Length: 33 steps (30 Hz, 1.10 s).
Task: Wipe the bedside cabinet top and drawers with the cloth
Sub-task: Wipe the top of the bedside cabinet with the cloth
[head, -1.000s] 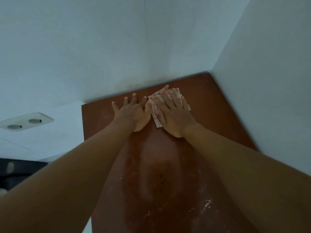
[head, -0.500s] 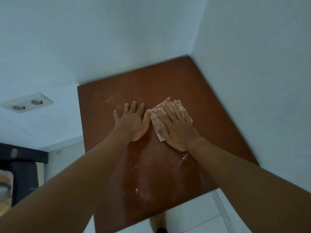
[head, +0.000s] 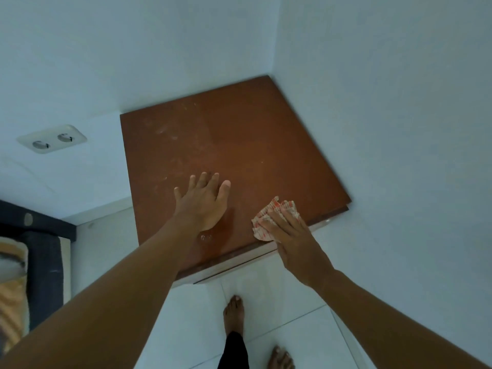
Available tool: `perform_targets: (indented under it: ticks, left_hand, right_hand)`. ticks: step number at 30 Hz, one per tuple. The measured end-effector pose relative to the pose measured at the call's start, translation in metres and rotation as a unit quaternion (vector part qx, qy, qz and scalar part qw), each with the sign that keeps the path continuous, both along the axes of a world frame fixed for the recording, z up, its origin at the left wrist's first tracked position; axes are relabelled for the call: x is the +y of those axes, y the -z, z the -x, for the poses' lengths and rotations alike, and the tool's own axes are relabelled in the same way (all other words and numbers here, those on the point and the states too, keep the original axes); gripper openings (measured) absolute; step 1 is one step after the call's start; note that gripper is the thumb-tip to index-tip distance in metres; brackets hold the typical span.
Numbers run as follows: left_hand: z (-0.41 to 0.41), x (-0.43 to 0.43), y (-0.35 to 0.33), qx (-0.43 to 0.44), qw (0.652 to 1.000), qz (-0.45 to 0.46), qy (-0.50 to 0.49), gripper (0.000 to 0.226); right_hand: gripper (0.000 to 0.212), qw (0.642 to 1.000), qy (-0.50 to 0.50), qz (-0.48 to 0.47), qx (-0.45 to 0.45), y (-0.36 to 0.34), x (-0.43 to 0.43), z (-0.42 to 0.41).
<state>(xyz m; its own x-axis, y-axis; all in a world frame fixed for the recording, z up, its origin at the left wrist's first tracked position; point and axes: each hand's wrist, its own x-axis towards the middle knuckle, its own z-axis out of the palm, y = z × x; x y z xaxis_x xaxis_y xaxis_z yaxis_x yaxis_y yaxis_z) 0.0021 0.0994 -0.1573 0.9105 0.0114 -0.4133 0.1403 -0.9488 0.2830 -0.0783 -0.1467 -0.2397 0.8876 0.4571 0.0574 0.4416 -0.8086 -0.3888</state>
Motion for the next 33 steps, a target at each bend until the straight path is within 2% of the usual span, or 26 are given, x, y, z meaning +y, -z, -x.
perform_targets:
  ticks: [2,4,9,12,15,21,28,33]
  left_hand:
    - [0.011,-0.004,0.000,-0.001,1.000,-0.002,0.001,0.072]
    - [0.018,-0.007,0.000,-0.003,1.000,-0.002,0.002,0.073]
    - [0.025,-0.008,-0.004,-0.001,1.000,-0.008,0.009,0.073]
    - [0.020,-0.003,-0.013,-0.007,1.000,-0.015,0.004,0.073]
    - [0.008,0.007,-0.022,-0.016,1.000,-0.020,-0.007,0.072]
    - [-0.030,0.045,-0.036,-0.051,0.999,-0.008,-0.017,0.072]
    - [-0.107,0.116,-0.028,-0.053,0.998,0.004,-0.025,0.067]
    - [-0.181,0.163,-0.011,-0.046,0.999,0.013,-0.019,0.065]
  right_hand:
    - [0.089,0.999,0.026,-0.044,-0.009,0.006,-0.013,0.029]
    - [0.095,0.997,0.048,-0.057,-0.005,0.016,-0.029,0.061]
    - [0.092,0.996,0.062,-0.058,0.039,0.031,-0.063,0.117]
    - [0.073,0.995,0.065,-0.079,0.023,0.009,-0.057,0.100]
    - [0.057,0.990,0.063,-0.125,-0.014,-0.027,-0.030,0.054]
    - [0.054,0.980,0.078,-0.180,-0.020,-0.076,0.053,-0.084]
    - [0.061,0.987,0.047,-0.155,0.003,-0.095,0.163,-0.233]
    - [0.059,0.992,0.050,-0.112,0.027,-0.081,0.221,-0.335]
